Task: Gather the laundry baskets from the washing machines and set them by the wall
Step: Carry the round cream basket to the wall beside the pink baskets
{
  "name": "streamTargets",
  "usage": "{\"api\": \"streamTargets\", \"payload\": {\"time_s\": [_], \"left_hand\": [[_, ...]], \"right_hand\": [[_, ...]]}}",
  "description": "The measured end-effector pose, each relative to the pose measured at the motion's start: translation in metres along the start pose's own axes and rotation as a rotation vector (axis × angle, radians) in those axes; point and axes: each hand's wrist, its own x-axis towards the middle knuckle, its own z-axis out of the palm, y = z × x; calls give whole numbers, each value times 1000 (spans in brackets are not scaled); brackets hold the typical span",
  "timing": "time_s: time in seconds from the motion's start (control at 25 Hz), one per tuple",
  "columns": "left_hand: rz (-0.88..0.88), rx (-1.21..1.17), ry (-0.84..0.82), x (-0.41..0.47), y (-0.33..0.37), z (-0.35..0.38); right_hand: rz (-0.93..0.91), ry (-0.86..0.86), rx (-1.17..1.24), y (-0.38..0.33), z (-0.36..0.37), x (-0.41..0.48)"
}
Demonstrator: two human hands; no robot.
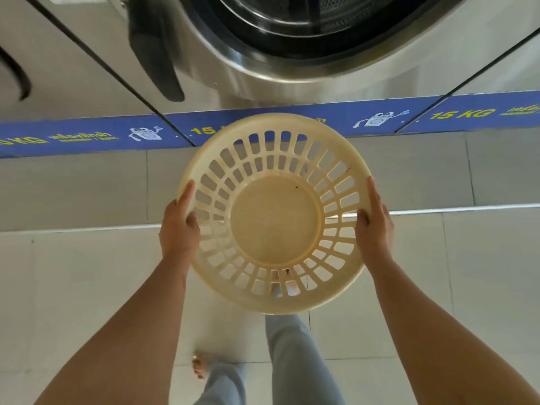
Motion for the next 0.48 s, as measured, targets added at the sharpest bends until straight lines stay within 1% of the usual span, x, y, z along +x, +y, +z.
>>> {"api": "streamTargets", "payload": {"time_s": [0.12,0.24,0.48], "left_hand": [[-13,-23,43,-30,-31,-47],[-47,-92,109,-66,-78,-106],[-220,-165,238,-153,-189,-217]], "right_hand": [[-54,-3,-37,-36,-4,-45],[-142,-10,-35,-81,-1,-104],[-313,-76,-33,-159,36,-230]]}}
